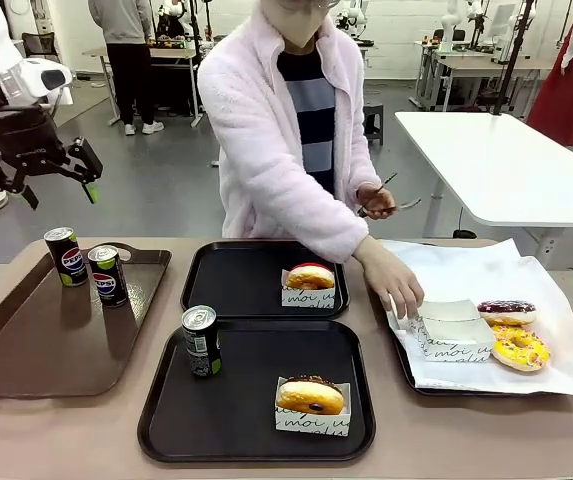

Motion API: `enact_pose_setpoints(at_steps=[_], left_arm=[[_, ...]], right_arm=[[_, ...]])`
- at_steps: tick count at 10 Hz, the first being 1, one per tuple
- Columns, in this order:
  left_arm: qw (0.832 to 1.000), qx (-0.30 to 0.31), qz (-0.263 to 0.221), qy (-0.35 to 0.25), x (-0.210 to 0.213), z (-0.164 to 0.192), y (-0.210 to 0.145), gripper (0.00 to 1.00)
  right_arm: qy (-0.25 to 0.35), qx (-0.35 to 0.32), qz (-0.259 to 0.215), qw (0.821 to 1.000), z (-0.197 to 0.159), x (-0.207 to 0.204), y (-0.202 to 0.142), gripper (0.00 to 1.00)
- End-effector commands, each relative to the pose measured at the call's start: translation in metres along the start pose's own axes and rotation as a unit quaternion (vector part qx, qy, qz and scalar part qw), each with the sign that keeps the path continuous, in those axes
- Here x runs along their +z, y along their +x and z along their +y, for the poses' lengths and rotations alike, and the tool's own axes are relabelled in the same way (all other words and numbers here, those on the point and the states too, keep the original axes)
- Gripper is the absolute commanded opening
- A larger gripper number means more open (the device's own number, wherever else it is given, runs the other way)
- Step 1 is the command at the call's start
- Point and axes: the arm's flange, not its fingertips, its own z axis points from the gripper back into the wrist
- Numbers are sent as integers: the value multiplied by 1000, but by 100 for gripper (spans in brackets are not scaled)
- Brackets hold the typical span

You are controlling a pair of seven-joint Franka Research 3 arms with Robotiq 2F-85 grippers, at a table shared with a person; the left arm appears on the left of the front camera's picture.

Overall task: Set up donuts and drinks on trays.
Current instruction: Pick up one Pepsi coke from the Handle tray and place it on the Flat Tray without a Pepsi coke.

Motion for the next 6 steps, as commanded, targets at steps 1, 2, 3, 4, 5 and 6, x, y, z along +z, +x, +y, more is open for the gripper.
enact_pose_setpoints(at_steps=[1,2,3,4,5,6], left_arm=[[999,4,28,-20,0,-14,6,100],[1000,0,0,0,0,0,0,100],[1000,0,0,0,0,0,0,100],[1000,0,0,0,0,0,0,100],[1000,0,0,0,0,0,0,100],[1000,0,0,0,0,0,0,100]], right_arm=[[-2,1,0,1000,0,0,-1,100],[-2,1,0,1000,0,0,-1,100],[-2,1,0,1000,0,0,-1,100],[-2,1,0,1000,0,0,-1,100],[-2,1,0,1000,0,0,-1,100],[-2,1,0,1000,0,0,-1,100]])
